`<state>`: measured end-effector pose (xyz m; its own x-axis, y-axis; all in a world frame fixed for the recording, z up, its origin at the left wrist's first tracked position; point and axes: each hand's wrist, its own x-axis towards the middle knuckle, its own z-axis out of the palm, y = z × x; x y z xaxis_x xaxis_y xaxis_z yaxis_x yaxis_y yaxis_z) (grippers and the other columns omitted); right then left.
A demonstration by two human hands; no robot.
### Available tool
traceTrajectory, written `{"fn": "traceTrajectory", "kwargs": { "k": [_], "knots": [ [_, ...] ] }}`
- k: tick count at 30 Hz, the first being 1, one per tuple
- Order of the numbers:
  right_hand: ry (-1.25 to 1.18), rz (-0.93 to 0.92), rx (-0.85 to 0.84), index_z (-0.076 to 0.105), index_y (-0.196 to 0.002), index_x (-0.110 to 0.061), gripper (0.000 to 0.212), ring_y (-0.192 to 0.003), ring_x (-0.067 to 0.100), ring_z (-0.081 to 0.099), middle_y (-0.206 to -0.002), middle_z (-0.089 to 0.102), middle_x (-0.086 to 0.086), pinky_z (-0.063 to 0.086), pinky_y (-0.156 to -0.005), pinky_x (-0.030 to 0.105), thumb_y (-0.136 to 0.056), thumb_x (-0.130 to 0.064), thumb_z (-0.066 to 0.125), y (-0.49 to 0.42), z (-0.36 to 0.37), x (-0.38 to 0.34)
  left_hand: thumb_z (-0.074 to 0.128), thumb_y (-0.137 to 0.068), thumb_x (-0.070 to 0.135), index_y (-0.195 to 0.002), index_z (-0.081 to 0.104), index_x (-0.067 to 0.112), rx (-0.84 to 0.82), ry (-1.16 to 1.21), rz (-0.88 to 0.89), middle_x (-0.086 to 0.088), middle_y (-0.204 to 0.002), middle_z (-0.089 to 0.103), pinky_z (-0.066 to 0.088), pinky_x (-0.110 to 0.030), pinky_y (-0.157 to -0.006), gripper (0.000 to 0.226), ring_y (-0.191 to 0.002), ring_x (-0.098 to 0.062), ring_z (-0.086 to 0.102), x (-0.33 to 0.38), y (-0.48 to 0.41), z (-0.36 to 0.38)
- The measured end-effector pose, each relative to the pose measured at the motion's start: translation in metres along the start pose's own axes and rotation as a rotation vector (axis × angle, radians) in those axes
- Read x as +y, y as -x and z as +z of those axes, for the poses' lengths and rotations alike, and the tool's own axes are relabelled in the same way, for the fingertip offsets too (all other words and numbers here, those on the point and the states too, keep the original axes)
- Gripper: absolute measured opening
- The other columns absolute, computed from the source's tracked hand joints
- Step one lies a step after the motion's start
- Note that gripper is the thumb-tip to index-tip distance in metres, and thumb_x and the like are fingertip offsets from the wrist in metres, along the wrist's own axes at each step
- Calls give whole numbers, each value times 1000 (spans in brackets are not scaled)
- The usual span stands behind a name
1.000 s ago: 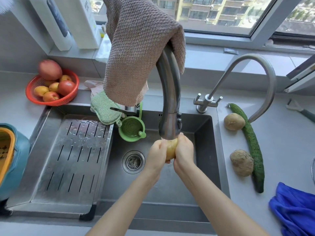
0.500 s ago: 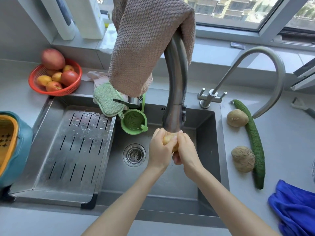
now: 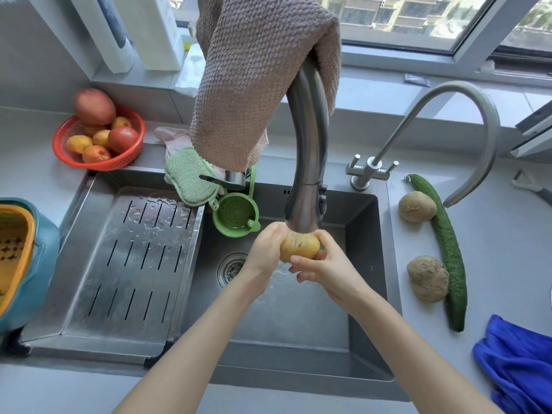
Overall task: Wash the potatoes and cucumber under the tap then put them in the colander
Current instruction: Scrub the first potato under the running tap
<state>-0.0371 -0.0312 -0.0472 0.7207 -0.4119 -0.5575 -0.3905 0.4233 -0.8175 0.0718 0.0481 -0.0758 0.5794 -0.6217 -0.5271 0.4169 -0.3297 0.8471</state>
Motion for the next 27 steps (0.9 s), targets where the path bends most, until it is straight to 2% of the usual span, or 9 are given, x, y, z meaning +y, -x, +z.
{"fn": "traceTrajectory", "kwargs": {
  "k": [4,6,10,13,18,21,23,25,27],
  "knots": [
    [-124,30,-59,48,-126,-4,40,-71,23,64,-98,65,21,53,-58,28,-89,-10,61,-1,-8,2,56,-81,29,-111,52,-7,-208,-66,-12,-17,-95,61,41,-44,-78,47,-87,-27,55,3,10,-8],
    [-110,35,-47,47,-128,-4,39,-69,23,62,-97,64,22,52,-57,28,-91,-12,57,-1,-6,4,59,-78,28,-109,54,-3,-227,-71,-8,-14,-95,62,44,-41,-81,45,-87,-24,57,6,15,-7],
    [-120,19,-25,46,-126,-3,29,-63,25,55,-86,63,20,48,-54,30,-98,-8,40,-2,-3,6,56,-77,27,-109,50,-3,-192,-125,32,-14,-89,60,50,-48,-83,44,-79,-24,58,8,19,-1],
    [-143,-3,-26,46,-126,-2,30,-61,24,53,-85,61,20,47,-54,30,-99,-8,37,-2,-4,8,42,-88,5,-112,45,-4,-216,-166,52,-20,-81,57,53,-29,-71,26,-68,-26,56,10,23,2],
    [-141,-16,-44,46,-127,-3,30,-62,22,55,-88,59,20,48,-57,31,-98,-6,38,0,-7,6,41,-90,6,-110,46,-4,-254,-188,64,-18,-74,58,50,-43,-80,23,-66,-25,57,9,20,-1],
    [-50,-53,21,44,-128,-8,29,-64,22,56,-87,58,18,47,-57,32,-99,-7,39,2,-4,4,52,-95,20,-97,52,7,-191,-187,111,-8,-76,59,52,-34,-63,14,-61,-15,58,8,18,4],
    [76,-125,84,42,-127,-12,29,-65,20,56,-81,59,13,47,-58,32,-99,-9,42,6,1,6,52,-94,17,-93,55,9,-110,-120,128,-12,-78,58,47,-31,-48,9,-56,-19,57,8,14,10],
    [246,-190,119,42,-124,-20,28,-61,13,55,-75,59,6,47,-58,29,-98,-14,47,8,8,11,49,-91,13,-87,54,-1,24,-69,79,-14,-74,54,43,-32,-46,16,-60,-25,54,3,4,14],
    [427,-223,162,39,-117,-30,24,-58,7,54,-71,58,-3,45,-56,26,-96,-23,49,8,12,15,46,-92,10,-85,55,-3,117,-34,-21,-12,-77,52,44,-34,-53,17,-70,-23,51,0,-2,17]
  ]
}}
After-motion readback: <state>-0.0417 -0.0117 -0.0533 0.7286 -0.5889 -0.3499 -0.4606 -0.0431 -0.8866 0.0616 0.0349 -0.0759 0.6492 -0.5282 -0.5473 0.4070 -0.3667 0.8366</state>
